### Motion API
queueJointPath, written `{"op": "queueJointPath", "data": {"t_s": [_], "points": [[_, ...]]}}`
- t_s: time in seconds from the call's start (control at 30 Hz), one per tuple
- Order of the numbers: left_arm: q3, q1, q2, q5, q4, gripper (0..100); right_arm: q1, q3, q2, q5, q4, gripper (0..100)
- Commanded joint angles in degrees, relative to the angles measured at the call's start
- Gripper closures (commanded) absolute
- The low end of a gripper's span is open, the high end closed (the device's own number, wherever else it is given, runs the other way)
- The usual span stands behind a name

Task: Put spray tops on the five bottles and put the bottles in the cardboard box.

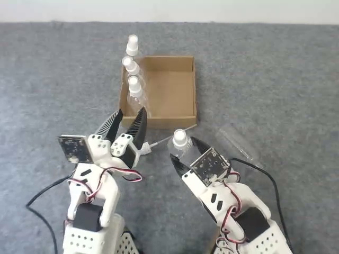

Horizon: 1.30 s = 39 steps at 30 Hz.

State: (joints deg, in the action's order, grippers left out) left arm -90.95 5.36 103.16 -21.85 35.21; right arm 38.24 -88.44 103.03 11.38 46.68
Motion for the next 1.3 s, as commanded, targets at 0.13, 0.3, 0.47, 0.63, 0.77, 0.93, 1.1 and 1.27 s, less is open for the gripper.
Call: {"op": "queueJointPath", "data": {"t_s": [0.13, 0.3, 0.47, 0.63, 0.77, 0.93, 1.1, 1.27], "points": [[10.95, -9.41, 1.14, 0.0, 13.1, 81, -1.01, 0.97, 1.01, -0.09, 0.92, 99.2], [10.07, -16.97, 1.14, 0.0, 14.86, 81, -1.1, 0.97, 1.01, -0.09, 0.92, 99.2], [9.89, -20.84, 1.14, -5.19, 19.87, 84, -1.19, 0.97, 1.01, 0.0, 1.01, 99.2], [7.16, -23.3, 1.14, -6.33, 20.92, 99, -2.24, 0.97, 1.01, 0.0, 0.84, 99.2], [1.01, -23.21, 1.14, -6.33, 21.19, 99, -4.35, 1.14, 1.01, 0.26, 0.48, 99.2], [-0.92, -23.03, 1.14, -6.15, 20.92, 99, -4.79, 1.41, 1.01, 0.44, 0.48, 99.2], [-1.54, -23.21, 1.14, -6.15, 20.92, 99, -4.88, 5.36, 0.57, 0.53, 1.1, 99.2], [-1.8, -22.95, 1.14, -6.07, 20.84, 99, -4.88, 10.99, 0.48, 2.99, 1.1, 99.2]]}}
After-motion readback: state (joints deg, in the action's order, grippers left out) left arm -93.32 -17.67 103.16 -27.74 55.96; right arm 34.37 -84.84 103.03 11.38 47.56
